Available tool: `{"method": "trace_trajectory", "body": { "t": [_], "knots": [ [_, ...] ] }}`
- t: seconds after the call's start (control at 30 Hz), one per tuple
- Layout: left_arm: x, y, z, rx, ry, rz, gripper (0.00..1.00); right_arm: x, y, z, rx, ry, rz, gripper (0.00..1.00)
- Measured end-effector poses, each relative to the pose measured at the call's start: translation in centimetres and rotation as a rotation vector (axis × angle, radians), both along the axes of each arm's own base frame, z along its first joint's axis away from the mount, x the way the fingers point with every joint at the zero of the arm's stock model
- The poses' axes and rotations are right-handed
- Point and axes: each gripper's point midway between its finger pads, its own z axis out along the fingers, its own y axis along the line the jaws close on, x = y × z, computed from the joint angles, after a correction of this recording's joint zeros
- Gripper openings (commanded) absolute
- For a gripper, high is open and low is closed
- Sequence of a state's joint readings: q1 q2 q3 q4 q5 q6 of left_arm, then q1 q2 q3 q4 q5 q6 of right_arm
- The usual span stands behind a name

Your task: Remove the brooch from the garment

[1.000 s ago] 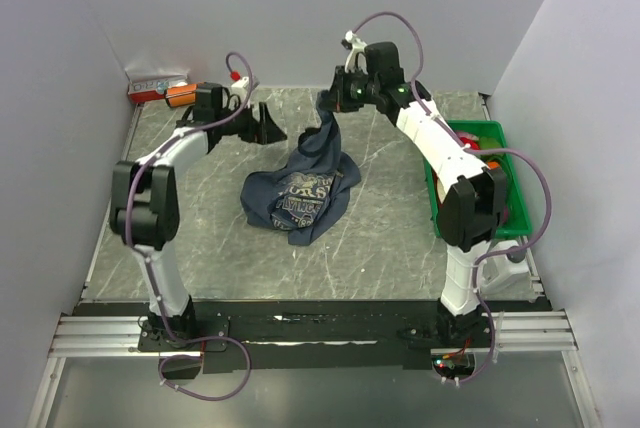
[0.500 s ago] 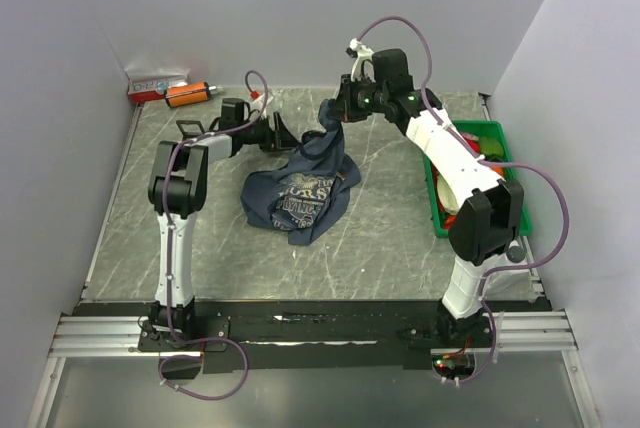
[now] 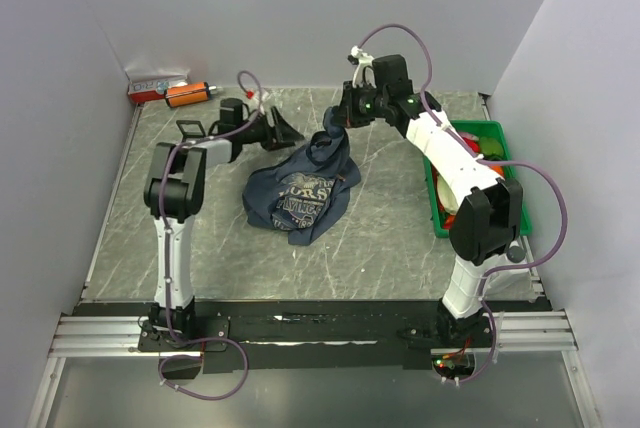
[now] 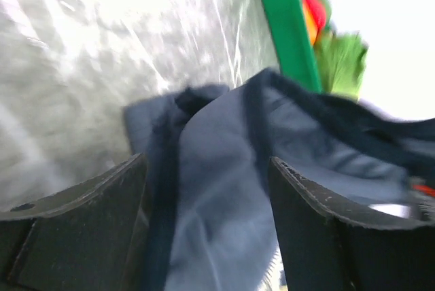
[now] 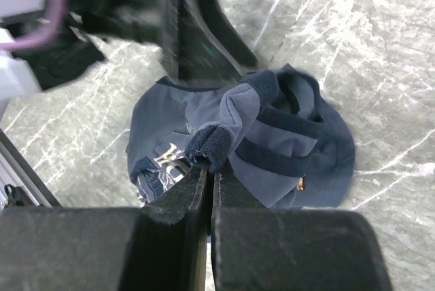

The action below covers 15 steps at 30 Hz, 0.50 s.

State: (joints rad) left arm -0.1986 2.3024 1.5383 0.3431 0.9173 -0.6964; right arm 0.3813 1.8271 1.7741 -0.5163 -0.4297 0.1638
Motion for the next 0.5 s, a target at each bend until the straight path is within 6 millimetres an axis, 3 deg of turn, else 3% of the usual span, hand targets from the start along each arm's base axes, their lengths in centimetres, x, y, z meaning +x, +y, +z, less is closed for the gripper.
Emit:
{"method": "trace_trajectory", "body": {
  "t": [0.13, 0.2, 0.37, 0.5],
  "knots": [
    [2.0, 2.3, 2.7, -0.035, -0.028, 0.089, 0.81, -0.3, -0.1, -1.1, -0.010, 0.022, 0.001, 0.00],
    [2.8, 2.2, 4.1, -0.051, -0.068, 0.100, 0.82, -0.5, -0.2, -1.6, -0.015, 0.034, 0.001, 0.00],
    [2.4, -2.1, 5.4, -0.070, -0.125, 0.018, 0.81, -0.6, -0.3, -1.8, -0.021, 0.038, -0.001, 0.00],
    [0.8, -5.8, 3.2, -0.020, -0.121, -0.041, 0.75, -0.5, -0.5, -1.7, -0.023, 0.033, -0.007, 0.00]
  ]
}}
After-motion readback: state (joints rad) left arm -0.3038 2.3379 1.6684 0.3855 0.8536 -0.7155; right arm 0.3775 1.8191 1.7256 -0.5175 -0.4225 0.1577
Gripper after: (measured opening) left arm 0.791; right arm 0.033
